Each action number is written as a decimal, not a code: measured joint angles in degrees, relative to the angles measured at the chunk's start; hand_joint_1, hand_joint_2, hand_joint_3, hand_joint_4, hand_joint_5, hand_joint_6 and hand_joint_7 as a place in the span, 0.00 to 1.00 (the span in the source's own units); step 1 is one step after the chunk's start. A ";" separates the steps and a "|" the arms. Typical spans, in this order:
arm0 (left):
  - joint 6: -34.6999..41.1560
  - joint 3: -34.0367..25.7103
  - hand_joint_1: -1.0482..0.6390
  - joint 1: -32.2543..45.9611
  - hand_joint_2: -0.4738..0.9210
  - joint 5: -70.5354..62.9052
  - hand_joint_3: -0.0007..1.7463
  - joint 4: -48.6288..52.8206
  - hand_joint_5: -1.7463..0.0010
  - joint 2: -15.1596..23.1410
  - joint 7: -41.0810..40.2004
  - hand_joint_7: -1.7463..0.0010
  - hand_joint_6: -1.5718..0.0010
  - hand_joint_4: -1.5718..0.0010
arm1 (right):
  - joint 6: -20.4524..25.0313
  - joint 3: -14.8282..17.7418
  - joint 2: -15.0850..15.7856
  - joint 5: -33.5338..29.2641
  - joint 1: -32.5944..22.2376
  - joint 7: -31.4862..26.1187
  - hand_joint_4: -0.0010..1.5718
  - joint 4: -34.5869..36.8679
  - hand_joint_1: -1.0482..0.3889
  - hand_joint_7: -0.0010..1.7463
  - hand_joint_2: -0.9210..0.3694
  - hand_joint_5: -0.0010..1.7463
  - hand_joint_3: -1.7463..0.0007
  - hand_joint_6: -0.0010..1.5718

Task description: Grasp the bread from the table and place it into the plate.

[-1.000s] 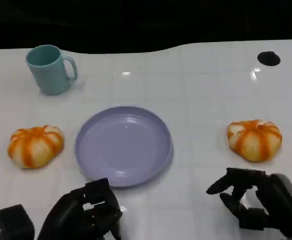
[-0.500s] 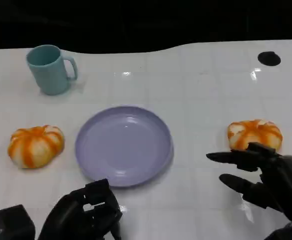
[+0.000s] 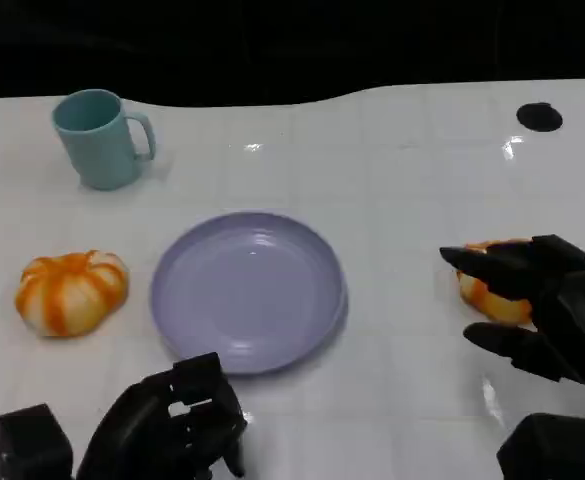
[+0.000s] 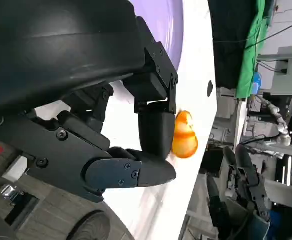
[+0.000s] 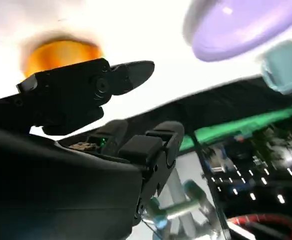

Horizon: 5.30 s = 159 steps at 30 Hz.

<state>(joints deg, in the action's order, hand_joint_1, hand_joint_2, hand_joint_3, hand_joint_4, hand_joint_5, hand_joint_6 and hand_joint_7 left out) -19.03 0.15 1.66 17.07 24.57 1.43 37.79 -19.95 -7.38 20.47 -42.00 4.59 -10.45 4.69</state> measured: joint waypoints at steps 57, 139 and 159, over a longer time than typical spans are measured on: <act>0.62 0.57 0.28 1.12 0.85 -0.42 0.33 -1.43 0.00 -0.68 -0.65 0.17 0.52 0.50 | 13.08 -17.21 1.52 -4.07 24.97 2.70 0.59 33.71 0.63 0.06 0.01 0.58 1.00 0.72; 2.02 1.28 0.26 2.22 0.79 -1.10 0.41 -3.66 0.00 -0.19 -1.19 0.16 0.52 0.49 | -3.94 -22.20 -19.01 3.01 31.36 3.45 0.00 32.66 0.33 0.00 0.00 0.24 0.92 0.16; 1.86 1.32 0.27 2.18 0.78 -1.11 0.42 -3.61 0.00 -0.21 -1.18 0.16 0.53 0.49 | -5.33 -19.64 -12.87 5.68 24.01 4.89 0.10 23.53 0.37 0.03 0.00 0.31 0.95 0.24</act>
<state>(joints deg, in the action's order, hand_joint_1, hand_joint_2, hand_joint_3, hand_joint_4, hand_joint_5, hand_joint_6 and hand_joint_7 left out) -17.16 1.47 3.84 15.96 20.96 1.22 36.61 -25.29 -27.02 7.60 -36.32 28.60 -5.56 28.22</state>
